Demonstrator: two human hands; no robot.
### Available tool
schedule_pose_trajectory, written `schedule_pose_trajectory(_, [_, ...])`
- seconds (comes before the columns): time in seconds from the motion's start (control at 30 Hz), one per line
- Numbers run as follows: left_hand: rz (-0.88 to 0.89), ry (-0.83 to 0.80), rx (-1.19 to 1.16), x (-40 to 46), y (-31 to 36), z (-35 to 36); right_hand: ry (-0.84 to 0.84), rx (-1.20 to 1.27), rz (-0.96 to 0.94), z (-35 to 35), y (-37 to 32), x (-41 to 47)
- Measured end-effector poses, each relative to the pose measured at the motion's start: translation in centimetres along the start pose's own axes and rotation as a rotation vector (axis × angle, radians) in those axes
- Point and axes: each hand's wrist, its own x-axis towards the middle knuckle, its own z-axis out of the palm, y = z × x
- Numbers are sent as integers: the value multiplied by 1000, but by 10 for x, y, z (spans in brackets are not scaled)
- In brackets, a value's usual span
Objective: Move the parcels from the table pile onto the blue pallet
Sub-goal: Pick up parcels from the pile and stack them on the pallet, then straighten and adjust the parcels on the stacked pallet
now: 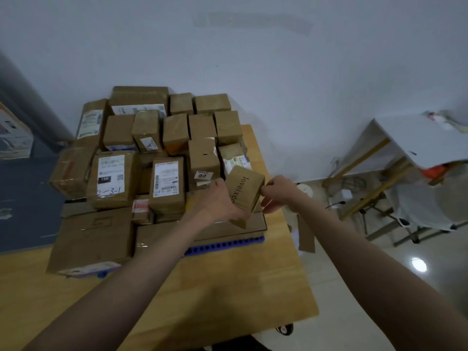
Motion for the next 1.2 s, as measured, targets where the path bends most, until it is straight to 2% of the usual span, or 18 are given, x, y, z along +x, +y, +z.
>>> schedule_pose_trajectory(0.2, [-8,-89,-32,3,15,46,-110,132,116,11,36,1])
schedule_pose_trajectory(0.57, [-124,-195,-103,27,-6,79,-99,58,135,27,49,26])
schedule_pose_trajectory(0.8, [-77,-230,-270,36,-18,82,-11,80,86,36,52,41])
schedule_pose_trajectory(0.97, [-40,-188,-268,34,-32,80,95,91,95,41,68,41])
schedule_pose_trajectory(1.1, [-84,-155,-206,25,-60,76,182,142,182,49,93,36])
schedule_pose_trajectory(1.2, [-100,-106,-228,12,-83,75,150,133,290,59,115,26])
